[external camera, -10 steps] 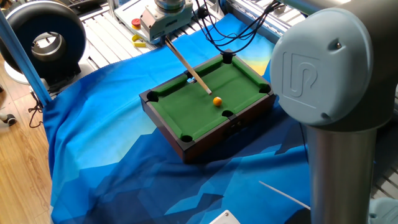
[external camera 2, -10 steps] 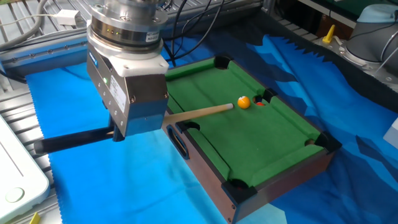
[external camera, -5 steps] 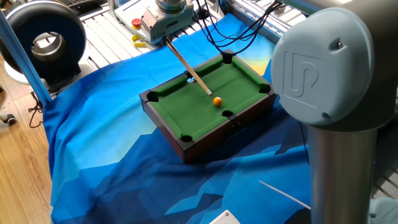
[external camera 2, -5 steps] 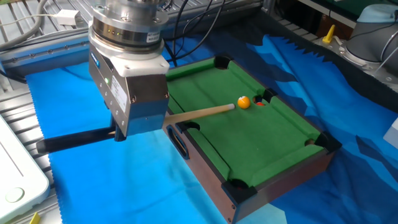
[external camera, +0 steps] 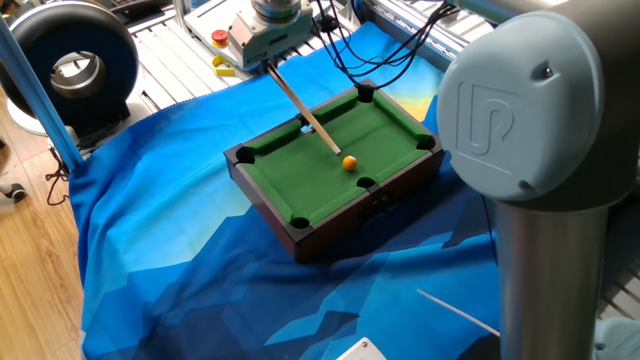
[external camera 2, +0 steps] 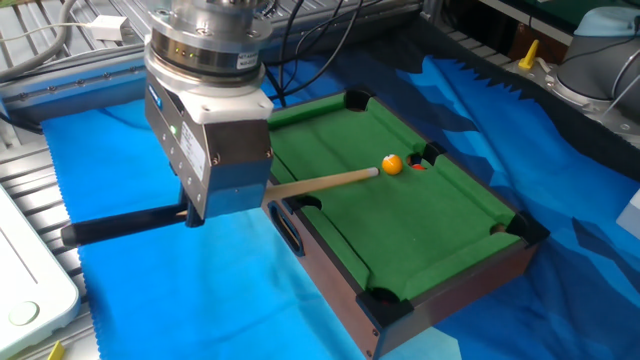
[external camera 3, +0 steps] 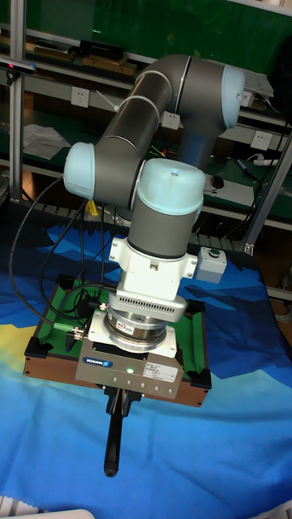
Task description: Hit the pool ball
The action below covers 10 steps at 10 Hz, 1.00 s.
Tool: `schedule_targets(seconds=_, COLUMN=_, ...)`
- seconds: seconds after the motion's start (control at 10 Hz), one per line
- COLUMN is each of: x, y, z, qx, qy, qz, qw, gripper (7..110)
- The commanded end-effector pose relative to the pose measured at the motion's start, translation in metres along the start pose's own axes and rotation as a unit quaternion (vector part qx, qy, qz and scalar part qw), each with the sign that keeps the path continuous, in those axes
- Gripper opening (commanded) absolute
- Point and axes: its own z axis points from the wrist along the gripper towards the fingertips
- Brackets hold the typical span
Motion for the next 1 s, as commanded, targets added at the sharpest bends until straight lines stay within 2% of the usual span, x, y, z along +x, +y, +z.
schedule_targets(seconds=0.0, x=0.008, y=0.003, z=0.005, qx=-0.008, qy=-0.005, qz=0.016, qw=0.9998, gripper=7)
schedule_targets(seconds=0.1, x=0.017, y=0.002, z=0.009, qx=-0.010, qy=-0.018, qz=0.019, qw=0.9996, gripper=7)
schedule_targets(seconds=0.2, x=0.024, y=-0.003, z=0.011, qx=-0.002, qy=-0.047, qz=0.011, qw=0.9988, gripper=7)
schedule_targets(seconds=0.3, x=0.034, y=-0.004, z=0.009, qx=0.006, qy=-0.064, qz=0.015, qw=0.9978, gripper=7)
schedule_targets(seconds=0.5, x=0.042, y=-0.005, z=0.000, qx=0.006, qy=-0.072, qz=0.014, qw=0.9973, gripper=7)
schedule_targets(seconds=0.9, x=0.044, y=0.001, z=0.000, qx=0.012, qy=-0.088, qz=0.016, qw=0.9959, gripper=7)
